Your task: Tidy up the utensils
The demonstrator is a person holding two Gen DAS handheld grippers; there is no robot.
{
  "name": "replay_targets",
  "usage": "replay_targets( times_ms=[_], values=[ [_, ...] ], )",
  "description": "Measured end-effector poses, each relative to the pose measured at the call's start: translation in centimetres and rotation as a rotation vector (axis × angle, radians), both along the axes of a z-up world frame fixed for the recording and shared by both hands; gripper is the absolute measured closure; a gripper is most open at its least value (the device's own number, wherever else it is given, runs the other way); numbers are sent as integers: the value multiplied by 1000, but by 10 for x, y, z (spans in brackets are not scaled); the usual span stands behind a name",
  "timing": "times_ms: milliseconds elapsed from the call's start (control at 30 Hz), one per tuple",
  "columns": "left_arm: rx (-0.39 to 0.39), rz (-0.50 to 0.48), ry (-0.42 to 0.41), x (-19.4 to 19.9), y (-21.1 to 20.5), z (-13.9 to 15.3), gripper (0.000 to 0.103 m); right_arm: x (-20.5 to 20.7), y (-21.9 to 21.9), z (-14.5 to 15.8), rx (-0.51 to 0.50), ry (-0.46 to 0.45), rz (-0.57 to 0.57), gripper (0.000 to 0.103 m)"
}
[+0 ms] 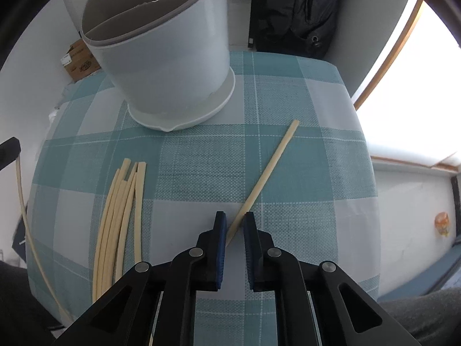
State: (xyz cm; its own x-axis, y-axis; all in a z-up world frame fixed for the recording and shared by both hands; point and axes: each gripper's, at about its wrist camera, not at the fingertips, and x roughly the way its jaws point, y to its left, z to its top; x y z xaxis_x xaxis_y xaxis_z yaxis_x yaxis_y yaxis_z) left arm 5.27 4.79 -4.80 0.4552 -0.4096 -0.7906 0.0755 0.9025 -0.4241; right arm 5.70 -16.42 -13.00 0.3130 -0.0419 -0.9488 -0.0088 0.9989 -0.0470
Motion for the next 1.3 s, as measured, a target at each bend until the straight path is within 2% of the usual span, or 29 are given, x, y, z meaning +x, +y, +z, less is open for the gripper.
replay_targets(
  times_ms=[267,400,533,667,833,900,1000,1100,1233,1300],
  values=[
    [-9,-15,-15,-3,-2,5,100,-31,-17,5,189,115,8,98],
    [-5,-22,-13,-3,-5,6,100,-23,-26,14,169,85,42,96],
    [1,-31,-10,-2,-8,5,100,4,-30,17,159,23,44,82],
    [-6,-36,1,-2,-8,2,100,30,-26,9,149,26,71,82],
    [-13,-38,3,-2,-8,3,100,40,-26,4,127,23,73,82],
    [-12,-37,-3,-2,-8,5,100,43,-25,4,127,10,65,83],
    [-13,-39,-14,-1,-9,7,100,48,-21,0,126,-22,50,98],
    [-14,-40,-24,-2,-11,9,100,43,-29,2,178,-65,2,98],
    [4,-50,-40,-5,-15,14,100,31,-56,22,307,-155,-69,98],
    [8,-61,-63,-9,-17,20,100,26,-64,40,354,-240,-61,98]
  ],
)
